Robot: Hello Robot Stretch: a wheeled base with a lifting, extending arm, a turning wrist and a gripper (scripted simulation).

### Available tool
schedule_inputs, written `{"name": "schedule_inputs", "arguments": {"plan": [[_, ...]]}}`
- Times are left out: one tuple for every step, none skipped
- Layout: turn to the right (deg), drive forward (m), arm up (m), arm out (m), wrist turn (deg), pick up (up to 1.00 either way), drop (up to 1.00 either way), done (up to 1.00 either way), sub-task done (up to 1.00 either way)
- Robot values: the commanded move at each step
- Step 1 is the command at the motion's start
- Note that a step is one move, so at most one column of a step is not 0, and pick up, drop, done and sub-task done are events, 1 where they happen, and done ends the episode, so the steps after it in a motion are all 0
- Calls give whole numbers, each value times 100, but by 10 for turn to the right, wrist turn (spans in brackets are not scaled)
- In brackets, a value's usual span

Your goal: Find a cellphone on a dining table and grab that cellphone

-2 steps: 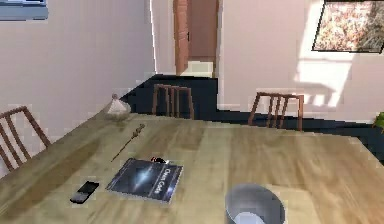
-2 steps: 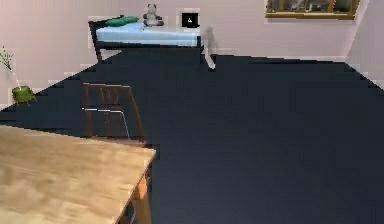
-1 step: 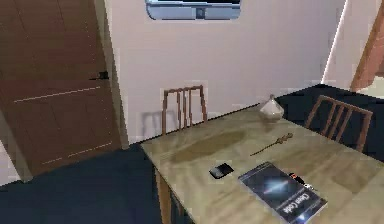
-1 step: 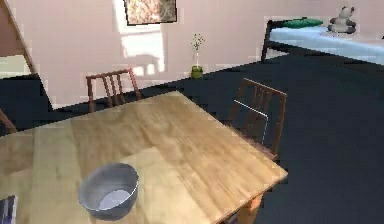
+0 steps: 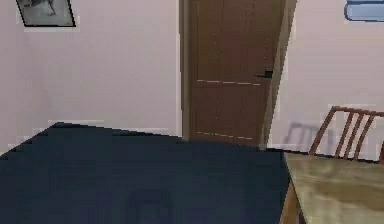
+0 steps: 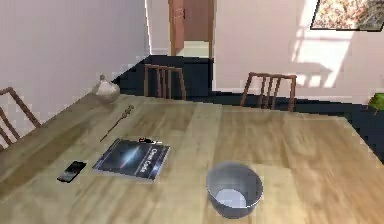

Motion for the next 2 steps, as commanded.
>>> {"name": "schedule_inputs", "arguments": {"plan": [[-300,0,0,0,0,0,0,0,0],[0,0,50,0,0,0,0,0,0]]}}
